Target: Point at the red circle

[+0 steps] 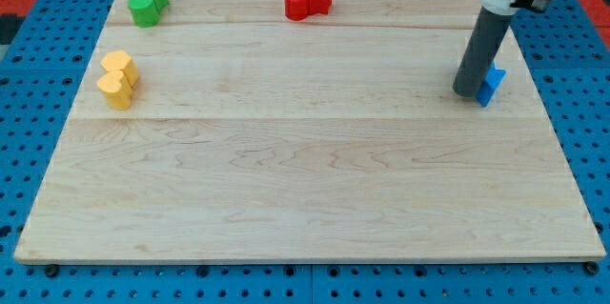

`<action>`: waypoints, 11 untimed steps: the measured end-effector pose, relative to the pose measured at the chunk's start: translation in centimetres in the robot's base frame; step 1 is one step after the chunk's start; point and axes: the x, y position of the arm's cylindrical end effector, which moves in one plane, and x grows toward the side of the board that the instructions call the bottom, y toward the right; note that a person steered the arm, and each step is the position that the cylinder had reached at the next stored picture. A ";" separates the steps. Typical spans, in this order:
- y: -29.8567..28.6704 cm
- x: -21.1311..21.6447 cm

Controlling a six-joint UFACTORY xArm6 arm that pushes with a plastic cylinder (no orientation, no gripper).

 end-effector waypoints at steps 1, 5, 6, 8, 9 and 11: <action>-0.7 0.0; -20.6 -5.9; -22.4 -8.8; -22.8 -12.3; -22.8 -13.9; -22.8 -16.0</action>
